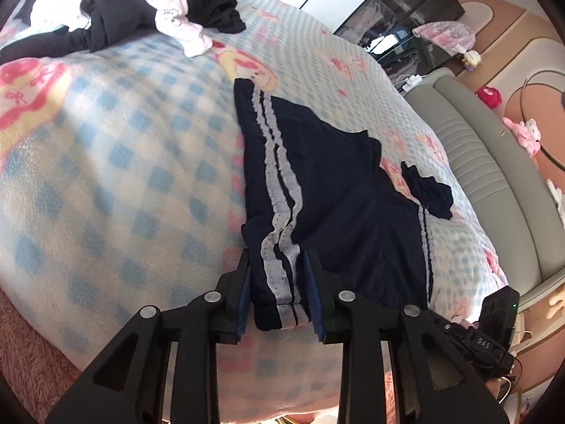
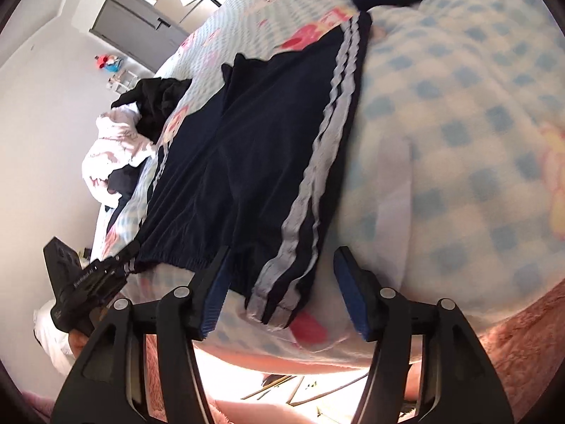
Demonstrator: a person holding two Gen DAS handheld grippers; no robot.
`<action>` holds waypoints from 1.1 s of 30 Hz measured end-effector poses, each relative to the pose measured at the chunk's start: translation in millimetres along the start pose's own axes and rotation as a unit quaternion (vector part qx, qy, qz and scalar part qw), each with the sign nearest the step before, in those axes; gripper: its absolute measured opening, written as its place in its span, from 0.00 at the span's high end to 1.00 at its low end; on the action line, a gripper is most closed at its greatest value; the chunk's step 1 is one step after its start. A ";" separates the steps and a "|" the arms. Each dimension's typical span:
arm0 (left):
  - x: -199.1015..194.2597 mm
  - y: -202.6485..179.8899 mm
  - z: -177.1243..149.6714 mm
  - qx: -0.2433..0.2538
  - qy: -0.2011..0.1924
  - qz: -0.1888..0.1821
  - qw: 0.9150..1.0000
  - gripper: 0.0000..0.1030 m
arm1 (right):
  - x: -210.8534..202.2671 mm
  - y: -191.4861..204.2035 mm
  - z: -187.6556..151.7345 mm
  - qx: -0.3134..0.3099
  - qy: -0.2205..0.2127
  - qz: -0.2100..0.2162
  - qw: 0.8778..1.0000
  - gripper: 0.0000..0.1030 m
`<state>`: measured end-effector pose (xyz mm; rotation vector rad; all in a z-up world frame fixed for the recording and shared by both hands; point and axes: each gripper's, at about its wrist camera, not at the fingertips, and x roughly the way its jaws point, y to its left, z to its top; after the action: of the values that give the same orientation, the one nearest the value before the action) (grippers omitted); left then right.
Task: Fold clothes
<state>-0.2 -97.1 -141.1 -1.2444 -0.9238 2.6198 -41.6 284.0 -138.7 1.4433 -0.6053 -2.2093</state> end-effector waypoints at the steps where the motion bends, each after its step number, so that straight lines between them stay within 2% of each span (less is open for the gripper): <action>1: -1.0 0.1 0.0 -0.003 -0.001 -0.009 1.000 0.65 | 4.3 1.7 -1.9 -0.007 0.002 -0.010 1.000 0.42; 3: -0.3 5.5 0.2 -0.018 0.002 -0.021 1.000 0.62 | 8.5 -0.6 -1.1 -0.010 0.002 -0.027 1.000 0.49; 5: 4.3 15.9 -0.1 -0.048 0.015 -0.034 0.998 0.61 | 5.0 -7.5 1.0 0.007 -0.007 -0.017 1.000 0.55; 7: 13.1 23.9 -1.2 -0.076 0.033 -0.053 0.995 0.53 | 2.7 -14.6 1.6 0.021 -0.014 -0.002 1.000 0.55; 9: 25.0 29.9 -3.0 -0.102 0.055 -0.075 0.990 0.52 | 6.9 -15.5 1.0 0.022 -0.001 0.023 0.999 0.52; 11: 36.0 34.6 -4.6 -0.124 0.075 -0.094 0.985 0.56 | 10.3 -14.5 0.9 0.018 0.007 0.034 0.999 0.52; 12: 34.9 27.9 -4.6 -0.105 0.072 -0.082 0.988 0.71 | 9.8 -12.9 0.9 0.013 0.006 0.025 1.000 0.63; 13: 33.4 21.2 -4.6 -0.086 0.068 -0.071 0.991 0.81 | 8.8 -11.4 1.0 0.008 0.005 0.016 1.000 0.80; 15: 25.0 8.0 -4.1 -0.051 0.050 -0.064 0.995 0.82 | -5.1 -3.7 3.8 -0.012 -0.006 -0.002 1.000 0.83; 16: 19.0 1.1 -2.8 -0.034 0.040 -0.073 0.996 0.83 | -14.6 2.4 5.8 -0.027 -0.012 -0.011 1.000 0.84; 19: 1.9 -18.7 1.1 0.015 0.010 -0.098 0.995 0.83 | -46.3 27.0 11.0 -0.083 -0.055 -0.037 0.994 0.85; 21: 10.4 -14.8 0.1 0.006 0.035 -0.079 0.996 0.83 | -51.4 35.0 15.4 -0.097 -0.058 -0.049 0.992 0.85; 24: 30.4 -5.4 -6.2 -0.014 0.091 -0.039 0.995 0.82 | -25.6 14.2 13.3 -0.046 -0.010 -0.058 0.997 0.82; 26: 34.8 0.2 -9.3 -0.021 0.110 -0.027 0.993 0.81 | -11.1 -4.3 6.9 -0.004 0.022 -0.061 0.998 0.75; 27: 31.6 0.7 -7.9 -0.024 0.107 -0.030 0.994 0.79 | -8.1 -10.5 4.1 0.011 0.028 -0.060 0.998 0.75; 29: 20.7 0.3 -1.2 -0.023 0.091 -0.035 0.995 0.72 | -20.0 -6.8 8.2 0.005 0.009 -0.065 0.998 0.74; 31: 11.4 4.8 9.9 -0.037 0.077 -0.068 0.994 0.62 | -32.2 -2.7 12.8 -0.003 -0.011 -0.072 0.997 0.65; 32: 9.8 8.9 17.3 -0.049 0.076 -0.086 0.992 0.61 | -40.6 2.1 17.9 -0.019 -0.021 -0.087 0.996 0.63; 33: 10.2 11.7 25.4 -0.056 0.073 -0.091 0.992 0.61 | -48.6 6.9 23.5 -0.035 -0.030 -0.101 0.994 0.52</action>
<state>-23.6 -115.4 -142.2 -1.2903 -1.1136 2.3335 -44.7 309.0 -90.4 1.4635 -0.4109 -2.4110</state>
